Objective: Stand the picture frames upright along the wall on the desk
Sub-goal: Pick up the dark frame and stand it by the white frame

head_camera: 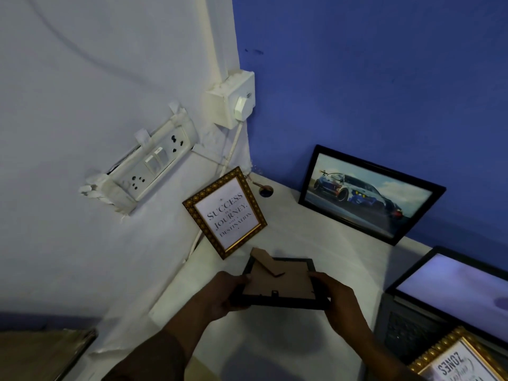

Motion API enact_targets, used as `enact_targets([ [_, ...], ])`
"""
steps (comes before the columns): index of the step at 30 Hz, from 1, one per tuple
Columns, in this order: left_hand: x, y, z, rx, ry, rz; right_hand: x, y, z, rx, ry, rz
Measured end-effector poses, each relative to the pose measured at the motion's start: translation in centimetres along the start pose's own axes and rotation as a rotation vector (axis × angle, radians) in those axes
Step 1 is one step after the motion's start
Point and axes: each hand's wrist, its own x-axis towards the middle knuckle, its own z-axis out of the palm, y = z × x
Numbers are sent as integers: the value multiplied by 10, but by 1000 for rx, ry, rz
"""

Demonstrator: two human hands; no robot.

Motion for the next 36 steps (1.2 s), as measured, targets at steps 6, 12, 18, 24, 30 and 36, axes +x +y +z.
enact_targets([
  [6,-23,-4,-9,-195,-26,37,3,-8,-20,-122,46,-320],
  [12,-26,-16,-4,52,257,190,-2,-33,-37,65,-53,-280],
  [18,-50,-40,15,168,151,363,-18,-51,-52,387,-35,-155],
  [24,-75,-49,24,141,41,581,-49,-64,-76,395,-3,-137],
  [30,-112,-42,45,51,-55,630,-98,-75,-91,413,104,-98],
  [36,-129,-63,39,-106,-269,431,-156,-86,-78,551,193,0],
])
